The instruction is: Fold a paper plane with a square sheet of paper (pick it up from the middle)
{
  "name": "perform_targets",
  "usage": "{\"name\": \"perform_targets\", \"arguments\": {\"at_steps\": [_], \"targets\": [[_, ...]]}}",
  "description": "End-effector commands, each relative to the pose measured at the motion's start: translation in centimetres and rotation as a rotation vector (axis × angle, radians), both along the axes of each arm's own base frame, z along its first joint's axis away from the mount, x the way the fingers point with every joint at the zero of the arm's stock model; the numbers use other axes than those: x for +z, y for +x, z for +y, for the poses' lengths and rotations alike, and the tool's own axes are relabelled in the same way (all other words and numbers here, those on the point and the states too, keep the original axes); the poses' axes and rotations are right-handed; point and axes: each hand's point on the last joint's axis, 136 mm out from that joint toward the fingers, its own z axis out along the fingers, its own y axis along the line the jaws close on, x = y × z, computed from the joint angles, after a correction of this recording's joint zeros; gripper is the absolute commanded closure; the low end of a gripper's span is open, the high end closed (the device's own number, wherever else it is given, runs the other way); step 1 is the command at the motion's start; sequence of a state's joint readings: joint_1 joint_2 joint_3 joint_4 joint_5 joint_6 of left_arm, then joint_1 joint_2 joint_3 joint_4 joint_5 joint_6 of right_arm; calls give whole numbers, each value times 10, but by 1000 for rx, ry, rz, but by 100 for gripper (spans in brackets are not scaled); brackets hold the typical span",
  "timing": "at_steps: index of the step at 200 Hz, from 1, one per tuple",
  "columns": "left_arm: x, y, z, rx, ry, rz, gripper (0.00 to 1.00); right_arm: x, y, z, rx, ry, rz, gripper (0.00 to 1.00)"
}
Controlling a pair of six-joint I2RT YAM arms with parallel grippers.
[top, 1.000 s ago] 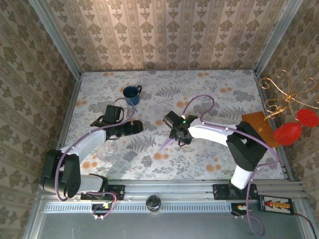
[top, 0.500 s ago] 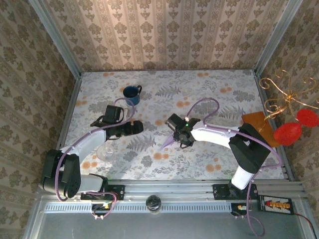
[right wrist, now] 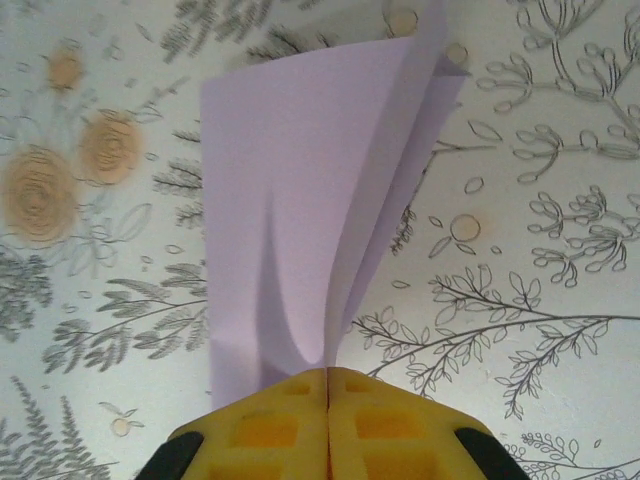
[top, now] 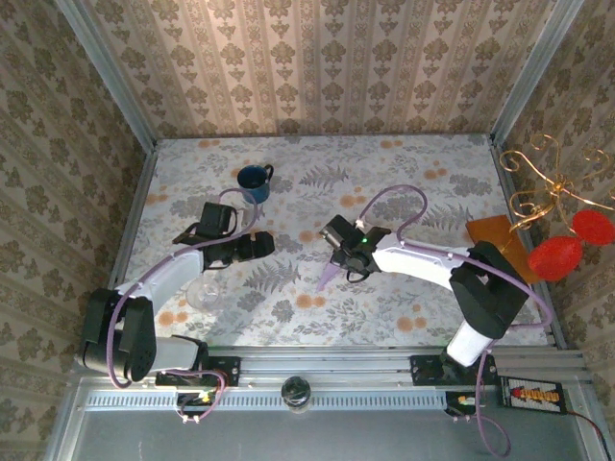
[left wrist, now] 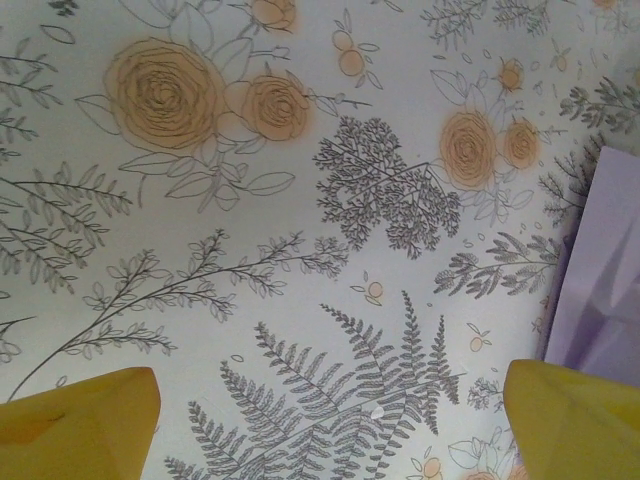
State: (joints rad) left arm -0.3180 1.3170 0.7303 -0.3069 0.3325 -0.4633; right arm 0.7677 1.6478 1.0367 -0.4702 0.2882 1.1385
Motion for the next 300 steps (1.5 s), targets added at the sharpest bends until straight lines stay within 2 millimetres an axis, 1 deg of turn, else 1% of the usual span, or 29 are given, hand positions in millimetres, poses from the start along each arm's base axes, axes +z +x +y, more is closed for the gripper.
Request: {"name": "perform_targets", "arguments": {"at_steps": [1, 18, 42, 62, 69, 84, 101, 118, 157, 196, 210, 231, 238, 239, 242, 253, 268, 278, 300], "targets": [[2, 3, 5, 45, -24, 14, 11, 36, 20, 6, 88, -17, -119, 94], [4, 6, 8, 67, -40, 13, 11, 53, 29, 25, 193, 16, -165, 95], [9, 9, 11, 96, -69, 3, 8, 63, 36, 59, 335, 156, -198, 95], [13, 10, 11, 95, -68, -14, 8, 61, 38, 85, 448, 266, -206, 95], [15, 11, 11, 92, -71, -18, 7, 57, 36, 93, 493, 286, -206, 95], [17, 11, 8, 83, -80, -22, 6, 49, 32, 105, 557, 333, -183, 96], [18, 9, 6, 70, -80, -27, 5, 48, 28, 115, 599, 395, -188, 96], [18, 9, 3, 65, -71, -33, 3, 40, 28, 112, 582, 434, -189, 96], [15, 6, -9, 35, -66, -16, 3, 4, 32, 91, 494, 553, -127, 95], [10, 1, -29, -5, -82, 15, 5, -29, 31, 64, 420, 513, -53, 94], [10, -1, -37, -22, -92, 25, 5, -36, 30, 56, 398, 497, -28, 94], [8, -4, -53, -51, -103, 39, 8, -42, 28, 49, 375, 479, -4, 92], [7, -2, -55, -49, -107, 44, 9, -43, 29, 48, 372, 477, -2, 92], [8, -5, -59, -63, -108, 44, 10, -43, 29, 48, 371, 477, -1, 92], [8, -7, -65, -79, -109, 46, 11, -43, 29, 48, 372, 478, -2, 92], [5, -8, -74, -95, -109, 55, 14, -43, 29, 48, 369, 478, 1, 91], [0, -10, -87, -122, -98, 65, 15, -44, 29, 49, 368, 481, 4, 91], [-7, -10, -92, -131, -74, 79, 16, -45, 30, 48, 362, 476, 11, 91], [-18, -6, -98, -131, -24, 92, 25, -46, 29, 47, 362, 472, 14, 91]]}}
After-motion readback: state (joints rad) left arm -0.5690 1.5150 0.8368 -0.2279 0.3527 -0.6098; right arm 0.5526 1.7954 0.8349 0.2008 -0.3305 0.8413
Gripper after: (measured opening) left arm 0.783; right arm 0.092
